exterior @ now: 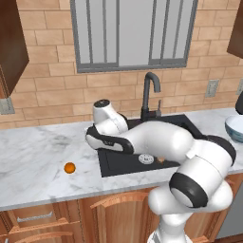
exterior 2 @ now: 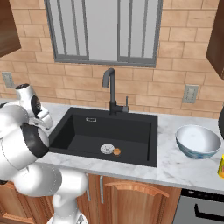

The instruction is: Remove the tangerine and tangerine from the sink. Then move the bowl and cup from the counter to the sink for washing.

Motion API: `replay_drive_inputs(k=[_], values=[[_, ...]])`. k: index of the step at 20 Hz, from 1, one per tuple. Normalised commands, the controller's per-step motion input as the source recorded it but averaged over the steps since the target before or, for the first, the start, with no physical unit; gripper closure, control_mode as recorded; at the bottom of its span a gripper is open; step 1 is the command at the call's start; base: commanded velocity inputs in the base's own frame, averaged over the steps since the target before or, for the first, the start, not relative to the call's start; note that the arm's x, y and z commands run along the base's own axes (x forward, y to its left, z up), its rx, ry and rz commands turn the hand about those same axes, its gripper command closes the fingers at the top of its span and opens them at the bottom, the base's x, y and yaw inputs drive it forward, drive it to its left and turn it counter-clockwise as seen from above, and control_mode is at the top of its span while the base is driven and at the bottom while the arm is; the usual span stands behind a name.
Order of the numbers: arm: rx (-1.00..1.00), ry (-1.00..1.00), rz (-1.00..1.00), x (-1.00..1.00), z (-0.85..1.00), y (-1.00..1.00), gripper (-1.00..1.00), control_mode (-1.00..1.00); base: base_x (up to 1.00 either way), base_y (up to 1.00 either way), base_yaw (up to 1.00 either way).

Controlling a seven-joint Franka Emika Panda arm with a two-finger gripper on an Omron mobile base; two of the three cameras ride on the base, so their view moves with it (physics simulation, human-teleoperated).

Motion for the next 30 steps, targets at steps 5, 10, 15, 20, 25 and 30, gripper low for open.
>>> replay_drive_inputs(k=[5, 10, 15, 20, 25, 30], values=[[0.00, 0.00, 0.07, 0.00, 0.02, -0.36, -1.00, -1.00, 0.00, 0.00, 0.00], [0.00, 0.01, 0.06, 0.01, 0.01, -0.36, -1.00, -1.00, 0.00, 0.00, 0.00], [0.00, 0.01, 0.06, 0.03, 0.00, -0.34, -1.00, -1.00, 0.00, 0.00, 0.00], [0.00, 0.00, 0.05, 0.00, 0.00, -0.37, -1.00, -1.00, 0.00, 0.00, 0.00], [0.00, 0.00, 0.04, 0.00, 0.00, -0.38, -1.00, -1.00, 0.00, 0.00, 0.00], [0.00, 0.00, 0.04, 0.00, 0.00, -0.36, -1.00, -1.00, 0.00, 0.00, 0.00]])
